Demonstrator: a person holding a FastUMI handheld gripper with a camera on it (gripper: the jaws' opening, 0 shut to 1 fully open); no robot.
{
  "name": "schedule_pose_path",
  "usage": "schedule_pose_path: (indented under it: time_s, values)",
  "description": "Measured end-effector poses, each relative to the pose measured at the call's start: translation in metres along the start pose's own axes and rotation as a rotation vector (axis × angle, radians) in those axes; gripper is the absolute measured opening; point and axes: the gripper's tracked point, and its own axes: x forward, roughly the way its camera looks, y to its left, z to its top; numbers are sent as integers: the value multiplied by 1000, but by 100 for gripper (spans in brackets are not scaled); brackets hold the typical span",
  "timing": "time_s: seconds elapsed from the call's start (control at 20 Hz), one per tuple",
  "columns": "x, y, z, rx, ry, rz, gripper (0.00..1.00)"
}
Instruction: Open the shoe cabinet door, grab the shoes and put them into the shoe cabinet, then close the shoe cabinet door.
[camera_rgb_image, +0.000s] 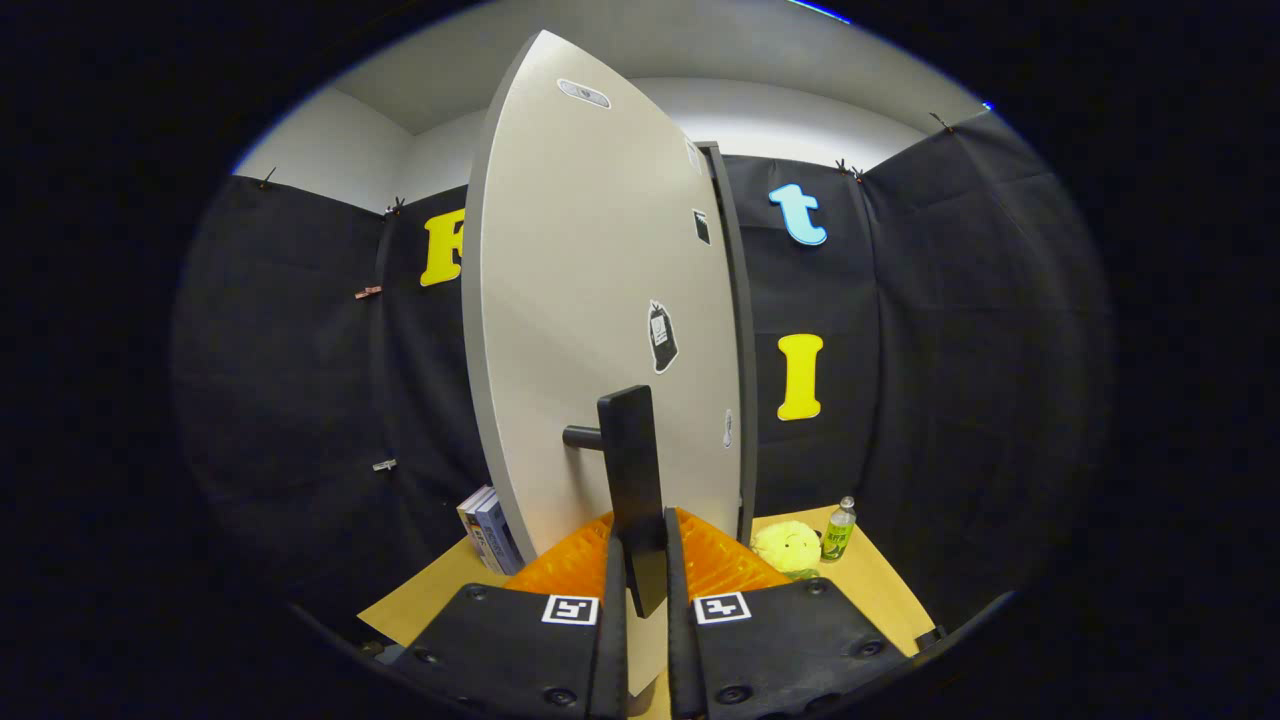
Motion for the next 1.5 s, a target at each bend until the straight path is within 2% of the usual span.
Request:
schedule_pose_path:
  time_s: [0.2,0.25,0.55,0.75,1.05,1.2,1.4,1.5]
  values:
    - [-7,-38,-4,-14,6,-45,20]
    - [-8,-44,-4,-25,8,-48,14]
    - [-14,-93,1,-6,-1,-93,14]
    - [-14,-87,2,33,-1,-33,14]
    - [-23,-89,-4,40,9,-89,15]
    - [-46,-88,-24,-2,45,-121,19]
    - [-70,-86,-63,-6,125,-175,37]
    - [-80,-75,-82,28,167,-177,62]
